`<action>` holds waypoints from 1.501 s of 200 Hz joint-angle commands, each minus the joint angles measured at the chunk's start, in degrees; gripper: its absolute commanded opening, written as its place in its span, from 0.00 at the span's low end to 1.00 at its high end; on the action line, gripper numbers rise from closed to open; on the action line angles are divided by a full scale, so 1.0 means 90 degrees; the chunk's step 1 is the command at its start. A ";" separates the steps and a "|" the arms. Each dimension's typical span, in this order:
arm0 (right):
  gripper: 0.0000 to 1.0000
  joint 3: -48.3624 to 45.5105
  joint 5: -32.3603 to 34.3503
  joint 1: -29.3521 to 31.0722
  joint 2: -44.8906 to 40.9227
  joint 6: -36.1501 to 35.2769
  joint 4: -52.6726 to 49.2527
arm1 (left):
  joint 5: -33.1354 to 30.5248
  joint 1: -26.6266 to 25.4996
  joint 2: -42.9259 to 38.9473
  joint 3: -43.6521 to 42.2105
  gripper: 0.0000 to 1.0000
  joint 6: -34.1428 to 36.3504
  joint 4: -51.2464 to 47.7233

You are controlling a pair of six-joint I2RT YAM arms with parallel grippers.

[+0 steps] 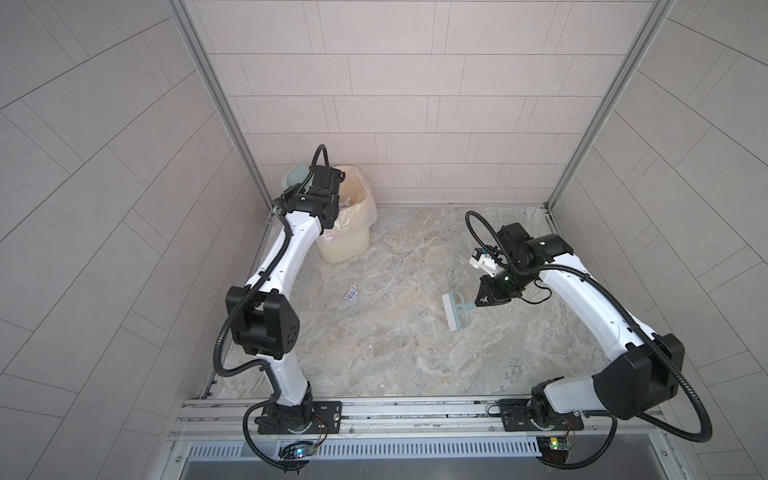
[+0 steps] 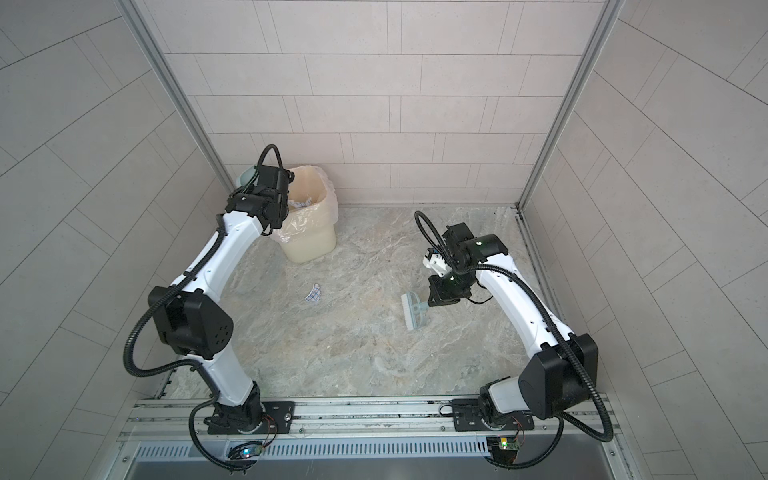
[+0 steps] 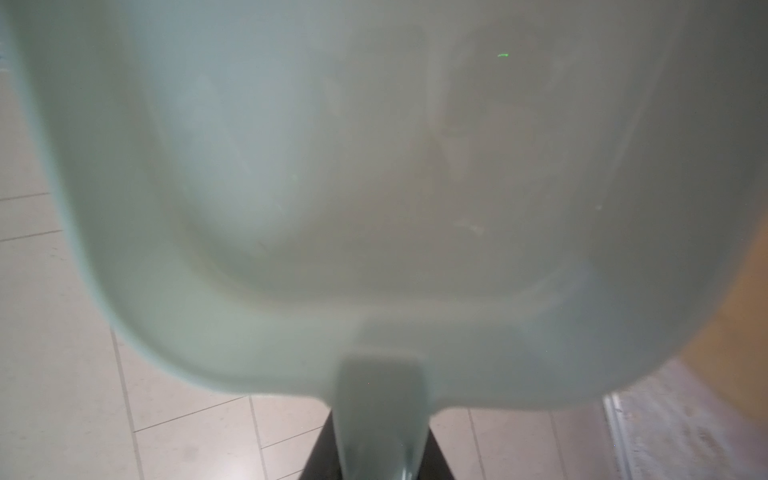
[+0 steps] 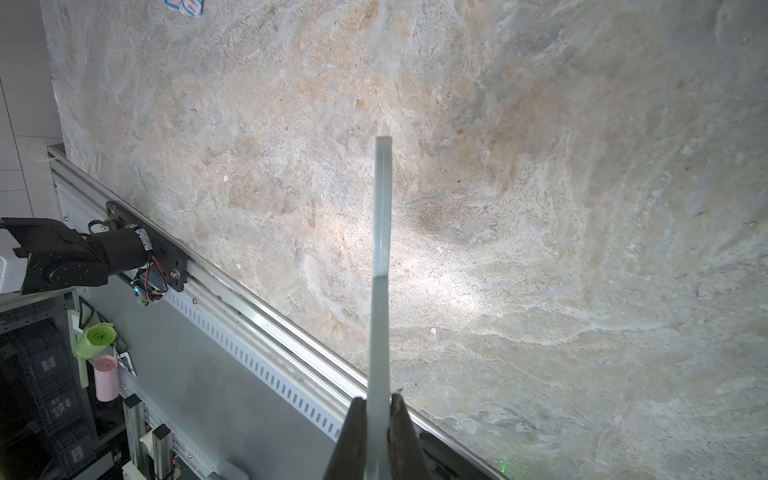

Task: Sweep away the paper scraps from the table
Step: 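Tip the dustpan over the bin with the left gripper to empty it, then lower the dustpan near the remaining scrap while right brush moves toward it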

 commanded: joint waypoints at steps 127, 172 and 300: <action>0.00 -0.0120 -0.0306 -0.0025 -0.0176 0.0181 0.0214 | -0.0200 -0.0378 -0.0717 -0.0177 0.00 0.0792 0.1243; 0.00 -0.0119 -0.0512 0.0265 -0.0107 0.0619 0.0686 | 0.0687 -0.0721 -0.1295 0.0025 0.00 -0.1725 -0.0751; 0.00 0.0856 -0.0674 0.2789 0.1712 0.2715 0.3525 | 0.3770 -0.1163 -0.4563 -0.3391 0.00 -0.6016 -0.2687</action>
